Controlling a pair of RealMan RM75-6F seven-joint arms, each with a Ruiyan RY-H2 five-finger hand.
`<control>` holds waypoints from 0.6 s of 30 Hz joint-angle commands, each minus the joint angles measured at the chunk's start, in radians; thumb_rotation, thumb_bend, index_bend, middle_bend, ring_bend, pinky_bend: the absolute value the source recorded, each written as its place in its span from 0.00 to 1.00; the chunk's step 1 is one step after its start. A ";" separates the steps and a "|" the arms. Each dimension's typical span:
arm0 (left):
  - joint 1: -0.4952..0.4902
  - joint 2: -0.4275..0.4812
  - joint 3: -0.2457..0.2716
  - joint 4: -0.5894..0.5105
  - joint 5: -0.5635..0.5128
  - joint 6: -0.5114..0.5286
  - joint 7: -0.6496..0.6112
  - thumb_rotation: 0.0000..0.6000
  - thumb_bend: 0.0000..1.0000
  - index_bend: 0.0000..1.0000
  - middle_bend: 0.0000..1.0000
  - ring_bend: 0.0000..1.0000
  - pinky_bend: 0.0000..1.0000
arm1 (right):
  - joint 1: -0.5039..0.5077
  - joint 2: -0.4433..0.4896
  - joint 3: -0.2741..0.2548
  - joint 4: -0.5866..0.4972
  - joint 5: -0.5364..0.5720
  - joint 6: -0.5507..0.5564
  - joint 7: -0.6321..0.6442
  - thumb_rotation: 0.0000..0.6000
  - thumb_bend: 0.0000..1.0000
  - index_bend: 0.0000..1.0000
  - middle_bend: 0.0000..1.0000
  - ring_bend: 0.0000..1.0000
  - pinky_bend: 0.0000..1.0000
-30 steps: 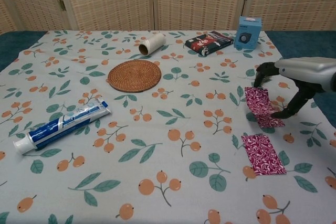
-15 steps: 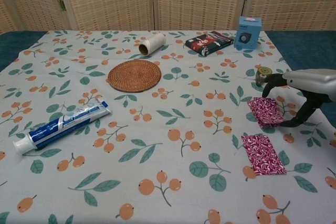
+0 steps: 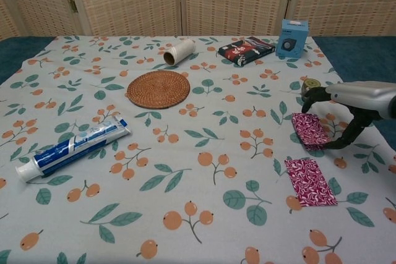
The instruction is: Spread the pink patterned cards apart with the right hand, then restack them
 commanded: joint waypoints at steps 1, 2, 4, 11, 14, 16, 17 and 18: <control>0.000 0.001 -0.001 -0.001 0.000 0.001 0.000 1.00 0.28 0.15 0.13 0.20 0.00 | 0.000 0.000 0.000 0.002 0.001 -0.003 -0.001 0.91 0.27 0.19 0.07 0.00 0.00; 0.000 0.001 -0.001 -0.001 0.000 0.001 0.000 1.00 0.28 0.15 0.13 0.20 0.00 | -0.001 -0.001 0.000 0.002 0.002 -0.004 -0.001 0.91 0.27 0.19 0.07 0.00 0.00; 0.001 0.001 0.000 -0.001 0.000 0.001 0.000 1.00 0.28 0.15 0.13 0.20 0.00 | -0.002 -0.001 -0.001 0.002 0.002 -0.005 -0.002 0.91 0.27 0.19 0.07 0.00 0.00; 0.000 -0.001 0.000 0.002 0.001 -0.001 0.000 1.00 0.28 0.15 0.13 0.20 0.00 | -0.006 0.002 -0.003 0.001 0.004 -0.002 -0.009 0.90 0.27 0.17 0.07 0.00 0.00; -0.001 -0.002 0.000 0.003 0.001 -0.002 0.000 1.00 0.28 0.15 0.13 0.20 0.00 | -0.005 0.001 -0.002 0.003 0.007 -0.005 -0.011 0.91 0.27 0.16 0.07 0.00 0.00; -0.001 -0.002 0.000 0.003 0.001 -0.002 -0.001 1.00 0.28 0.15 0.13 0.20 0.00 | -0.006 0.000 -0.002 0.005 0.008 -0.006 -0.011 0.91 0.27 0.16 0.07 0.00 0.00; -0.001 -0.002 -0.001 0.003 0.000 -0.002 -0.001 1.00 0.28 0.16 0.13 0.20 0.00 | -0.005 0.000 -0.001 0.005 0.008 -0.006 -0.012 0.90 0.27 0.16 0.07 0.00 0.00; -0.001 -0.002 -0.001 0.004 0.000 -0.002 -0.001 1.00 0.28 0.16 0.13 0.20 0.00 | -0.006 0.001 -0.001 0.004 0.008 -0.005 -0.013 0.90 0.27 0.16 0.07 0.00 0.00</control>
